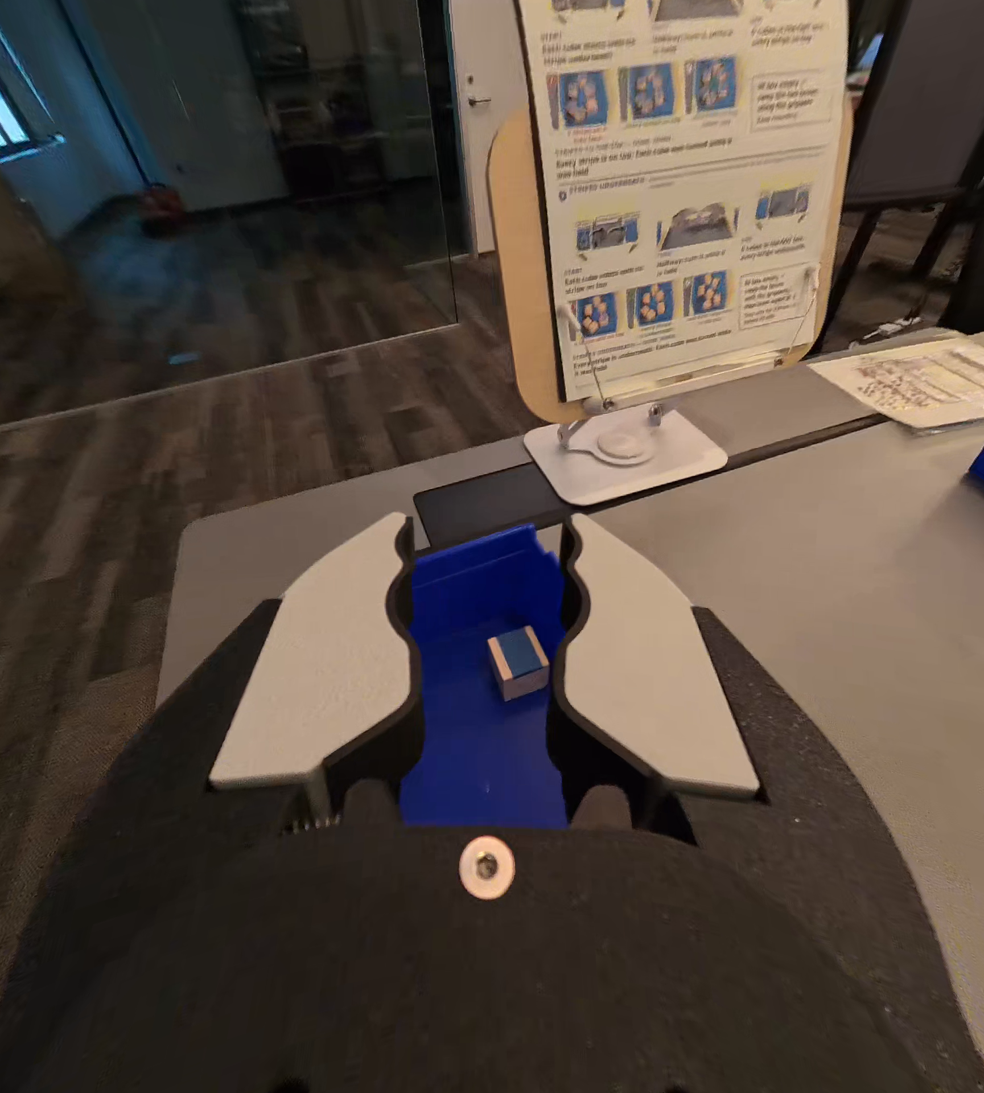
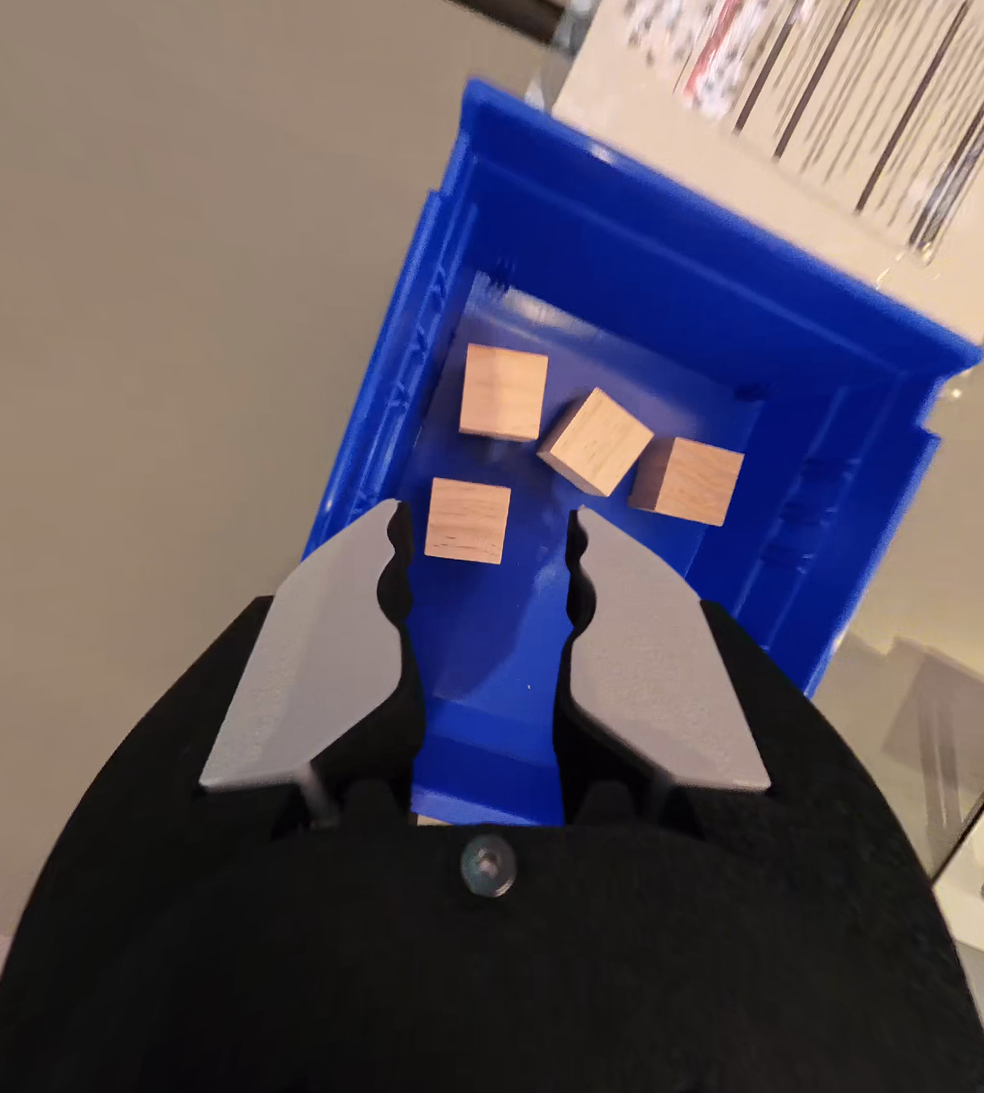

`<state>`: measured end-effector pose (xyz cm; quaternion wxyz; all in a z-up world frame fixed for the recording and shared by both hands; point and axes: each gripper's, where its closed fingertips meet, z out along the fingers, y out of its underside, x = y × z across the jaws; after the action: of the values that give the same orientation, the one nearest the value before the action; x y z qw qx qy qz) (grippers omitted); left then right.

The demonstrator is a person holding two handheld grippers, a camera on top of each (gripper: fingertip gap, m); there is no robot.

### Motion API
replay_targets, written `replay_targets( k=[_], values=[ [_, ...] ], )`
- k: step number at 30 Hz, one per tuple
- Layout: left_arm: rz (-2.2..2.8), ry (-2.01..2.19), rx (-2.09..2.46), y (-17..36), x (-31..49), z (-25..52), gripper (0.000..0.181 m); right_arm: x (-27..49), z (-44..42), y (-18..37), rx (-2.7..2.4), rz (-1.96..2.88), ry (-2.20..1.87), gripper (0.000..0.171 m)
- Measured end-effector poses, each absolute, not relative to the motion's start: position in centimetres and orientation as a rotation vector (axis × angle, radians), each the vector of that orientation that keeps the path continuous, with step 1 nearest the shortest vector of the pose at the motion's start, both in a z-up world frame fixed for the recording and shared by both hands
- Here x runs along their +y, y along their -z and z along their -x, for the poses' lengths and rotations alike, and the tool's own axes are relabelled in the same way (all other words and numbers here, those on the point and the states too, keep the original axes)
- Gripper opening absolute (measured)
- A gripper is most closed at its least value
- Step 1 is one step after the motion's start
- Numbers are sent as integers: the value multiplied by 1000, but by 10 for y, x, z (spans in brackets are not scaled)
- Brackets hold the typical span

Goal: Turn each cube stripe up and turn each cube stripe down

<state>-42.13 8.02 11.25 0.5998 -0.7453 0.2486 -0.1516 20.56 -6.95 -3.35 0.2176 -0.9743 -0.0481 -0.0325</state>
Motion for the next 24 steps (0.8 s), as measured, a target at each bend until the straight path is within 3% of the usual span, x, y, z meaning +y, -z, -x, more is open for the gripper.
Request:
replay_targets(
  k=[7,13,24],
  values=[
    [2152,462,455,-14,132,396,35,-62,-192,5,-217,2555,130,44],
    [2391,370,477,52,148,370,56,-55,-180,2,-273,2523,132,41],
    [2601,53,520,115,155,380,66,-53,-172,6,-328,2539,153,39]
  ],
)
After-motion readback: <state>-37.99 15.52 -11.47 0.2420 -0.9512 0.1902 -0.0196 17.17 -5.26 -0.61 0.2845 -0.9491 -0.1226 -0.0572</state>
